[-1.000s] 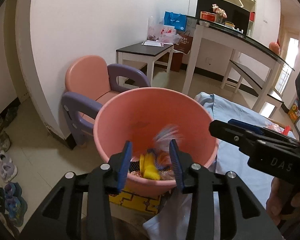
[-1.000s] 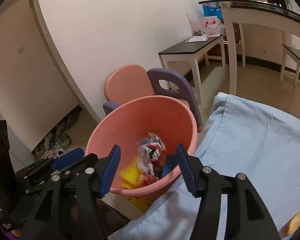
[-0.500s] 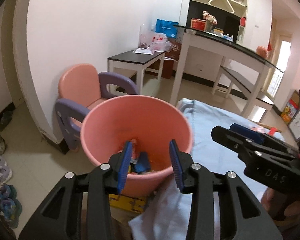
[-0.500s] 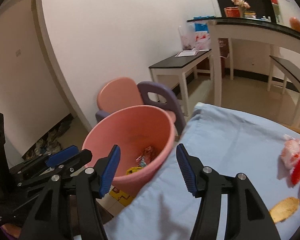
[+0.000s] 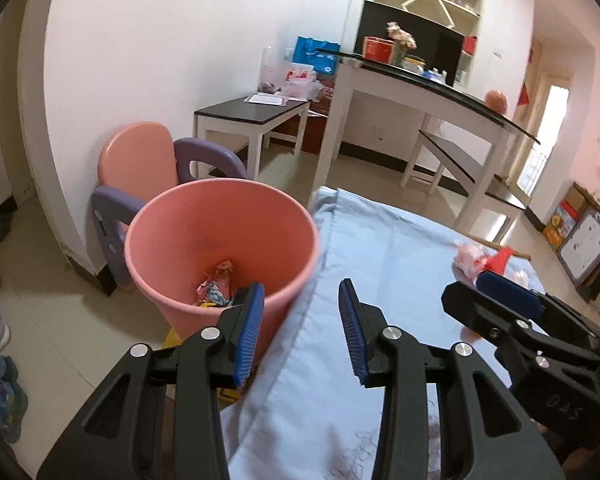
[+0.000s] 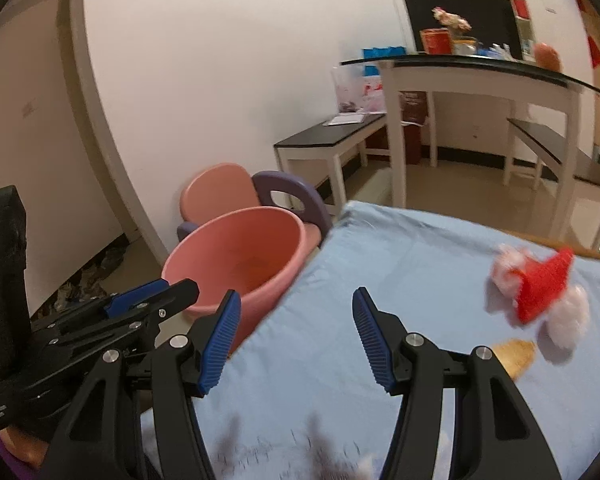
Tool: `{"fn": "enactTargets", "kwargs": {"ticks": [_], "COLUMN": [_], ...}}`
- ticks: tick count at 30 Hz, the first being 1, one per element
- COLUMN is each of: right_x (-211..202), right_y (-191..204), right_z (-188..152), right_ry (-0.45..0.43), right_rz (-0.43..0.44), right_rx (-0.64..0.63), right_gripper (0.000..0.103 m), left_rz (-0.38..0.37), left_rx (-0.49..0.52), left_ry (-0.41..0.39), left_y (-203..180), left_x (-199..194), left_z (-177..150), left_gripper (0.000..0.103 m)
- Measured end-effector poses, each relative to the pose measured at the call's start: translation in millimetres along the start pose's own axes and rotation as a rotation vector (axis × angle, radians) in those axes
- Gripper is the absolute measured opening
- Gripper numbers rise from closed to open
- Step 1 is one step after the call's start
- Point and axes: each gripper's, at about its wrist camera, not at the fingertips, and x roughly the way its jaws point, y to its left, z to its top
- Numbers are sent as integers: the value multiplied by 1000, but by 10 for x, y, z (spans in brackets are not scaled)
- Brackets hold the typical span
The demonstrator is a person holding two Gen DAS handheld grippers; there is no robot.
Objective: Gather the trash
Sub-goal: 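Move both tools back over the table toward the peel and white bag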
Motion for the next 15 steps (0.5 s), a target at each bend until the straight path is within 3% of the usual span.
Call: {"fn": "enactTargets", "kwargs": {"ticks": [9,15], "right_x": [-416,-719], "right_y": [-249,-318], "right_z": [-355,-459], "right_ry": [10,-44], "right_rz": [-93,-153], "right_rx": [39,58], "right_gripper": [57,57], "left_rz": [-39,-58], "left_rx": [82,107], "left_ry": [-24,-11], "left_y": [-426,-662], "left_x": [-182,-251], "left_z": [-195,-374], "left_gripper": [39,39]}}
